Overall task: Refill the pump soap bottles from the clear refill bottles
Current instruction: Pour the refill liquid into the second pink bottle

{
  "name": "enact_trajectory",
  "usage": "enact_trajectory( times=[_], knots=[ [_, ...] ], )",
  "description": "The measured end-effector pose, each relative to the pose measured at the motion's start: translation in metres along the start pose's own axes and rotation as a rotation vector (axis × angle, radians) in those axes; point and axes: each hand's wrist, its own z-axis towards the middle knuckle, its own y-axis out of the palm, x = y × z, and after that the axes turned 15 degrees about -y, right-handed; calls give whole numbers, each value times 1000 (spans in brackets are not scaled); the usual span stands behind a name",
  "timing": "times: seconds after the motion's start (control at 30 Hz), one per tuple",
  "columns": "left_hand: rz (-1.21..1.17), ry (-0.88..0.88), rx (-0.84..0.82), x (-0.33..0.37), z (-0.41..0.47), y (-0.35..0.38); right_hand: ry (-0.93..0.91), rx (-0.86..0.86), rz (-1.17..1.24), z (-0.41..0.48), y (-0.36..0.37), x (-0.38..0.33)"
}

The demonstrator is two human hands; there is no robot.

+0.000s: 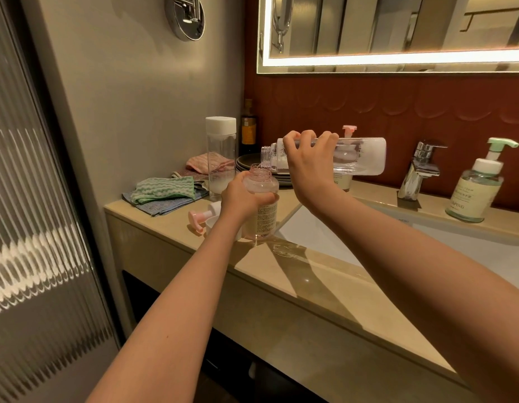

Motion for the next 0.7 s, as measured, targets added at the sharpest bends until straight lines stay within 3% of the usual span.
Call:
enact_trajectory(
  times=[0.7],
  knots=[
    [15, 21, 6, 0, -1, -1, 7, 3, -23, -3, -2, -1]
  ],
)
